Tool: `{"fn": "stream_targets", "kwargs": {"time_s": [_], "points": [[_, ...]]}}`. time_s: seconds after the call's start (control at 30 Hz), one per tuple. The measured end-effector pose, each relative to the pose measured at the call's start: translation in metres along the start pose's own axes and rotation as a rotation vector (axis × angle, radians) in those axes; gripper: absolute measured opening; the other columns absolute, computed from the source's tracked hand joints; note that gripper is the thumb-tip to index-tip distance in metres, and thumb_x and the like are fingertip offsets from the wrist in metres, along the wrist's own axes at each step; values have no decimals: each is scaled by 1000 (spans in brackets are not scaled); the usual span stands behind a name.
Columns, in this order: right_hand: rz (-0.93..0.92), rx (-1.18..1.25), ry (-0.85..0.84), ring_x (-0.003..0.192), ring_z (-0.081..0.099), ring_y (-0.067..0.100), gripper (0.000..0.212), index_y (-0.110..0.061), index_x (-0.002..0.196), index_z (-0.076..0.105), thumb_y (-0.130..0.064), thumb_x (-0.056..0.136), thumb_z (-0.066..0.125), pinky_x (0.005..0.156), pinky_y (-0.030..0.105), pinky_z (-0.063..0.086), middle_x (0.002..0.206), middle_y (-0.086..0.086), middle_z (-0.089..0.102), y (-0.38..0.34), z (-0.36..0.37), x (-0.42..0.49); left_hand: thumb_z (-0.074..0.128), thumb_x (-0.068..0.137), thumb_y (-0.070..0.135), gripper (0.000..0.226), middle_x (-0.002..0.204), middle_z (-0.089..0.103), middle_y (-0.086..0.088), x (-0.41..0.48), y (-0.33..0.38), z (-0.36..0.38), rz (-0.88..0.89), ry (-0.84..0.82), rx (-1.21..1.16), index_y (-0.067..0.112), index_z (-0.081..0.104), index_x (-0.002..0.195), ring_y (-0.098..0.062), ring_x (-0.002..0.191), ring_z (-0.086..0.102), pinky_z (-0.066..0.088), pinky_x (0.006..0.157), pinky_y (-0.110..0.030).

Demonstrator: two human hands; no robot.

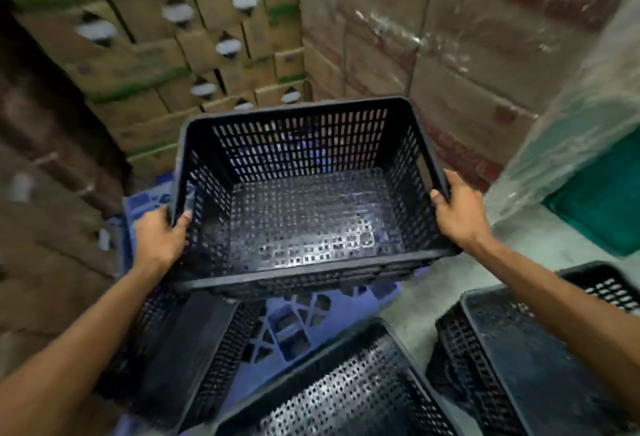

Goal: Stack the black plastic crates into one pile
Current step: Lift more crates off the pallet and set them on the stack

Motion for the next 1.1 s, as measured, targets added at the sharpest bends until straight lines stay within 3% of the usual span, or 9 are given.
{"fn": "stream_targets", "kwargs": {"time_s": [0.1, 0.2, 0.27, 0.33, 0.43, 0.57, 0.73, 0.93, 1.1], "points": [[-53, 62, -20, 112, 61, 44, 45, -13, 139, 50, -17, 95, 56, 90, 42, 46, 119, 22, 69, -32, -38, -36, 61, 94, 23, 30, 75, 68, -32, -62, 14, -81, -7, 127, 38, -6, 66, 88, -44, 76, 69, 49, 64, -40], [-81, 112, -78, 108, 63, 43, 47, -14, 141, 48, -18, 96, 57, 83, 41, 47, 117, 22, 70, -48, -60, -73, 64, 92, 18, 32, 50, 52, -19, -131, 17, -137, -20, 226, 108, 4, 51, 66, -23, 59, 68, 28, 54, -34], [-125, 113, -116, 104, 65, 40, 46, -15, 141, 48, -19, 95, 57, 76, 36, 44, 114, 18, 71, -52, -70, -102, 64, 93, 19, 40, 51, 48, -23, -180, 9, -159, -51, 239, 118, 10, 39, 63, -41, 61, 62, 25, 57, -35], [-163, 106, -163, 106, 65, 37, 45, -16, 139, 49, -19, 95, 57, 79, 35, 45, 116, 16, 71, -50, -77, -136, 62, 93, 23, 41, 60, 51, -28, -237, -14, -170, -143, 224, 147, 5, 41, 64, -46, 64, 58, 27, 59, -38], [-196, 112, -267, 111, 65, 38, 46, -13, 140, 48, -17, 95, 57, 93, 44, 51, 121, 17, 70, -31, -74, -188, 59, 95, 28, 42, 67, 57, -33, -315, -49, -164, -277, 184, 149, -8, 54, 75, -44, 62, 57, 34, 57, -41], [-211, 7, -344, 109, 64, 44, 47, -10, 141, 49, -19, 96, 58, 89, 46, 49, 119, 22, 70, 11, -62, -245, 60, 95, 25, 38, 59, 57, -25, -409, -85, -137, -392, 163, 147, -9, 60, 78, -44, 60, 61, 31, 52, -36], [-206, -34, -431, 74, 68, 38, 42, -15, 138, 52, -17, 97, 58, 59, 37, 42, 89, 21, 73, 62, -59, -295, 62, 94, 23, 27, 69, 69, -25, -497, -109, -96, -490, 111, 98, -4, 67, 91, -41, 64, 66, 32, 56, -31], [-113, -77, -469, 71, 66, 32, 45, -19, 141, 47, -20, 97, 57, 64, 39, 54, 93, 15, 73, 115, -58, -322, 61, 94, 22, 27, 70, 70, -21, -539, -111, -68, -528, 74, 67, -4, 68, 92, -37, 62, 66, 32, 55, -29], [-100, -61, -435, 69, 56, 18, 42, -19, 138, 48, -17, 97, 57, 67, 28, 44, 91, 0, 64, 133, -58, -330, 60, 95, 25, 29, 67, 68, -15, -540, -108, -53, -533, 74, 44, -2, 68, 96, -17, 54, 47, 31, 49, -26]]}}
Point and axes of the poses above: each hand's wrist, its own x-axis towards the middle knuckle, its own z-axis out of the palm, y = z × x, the point moved 5 cm from there along x, towards the middle knuckle
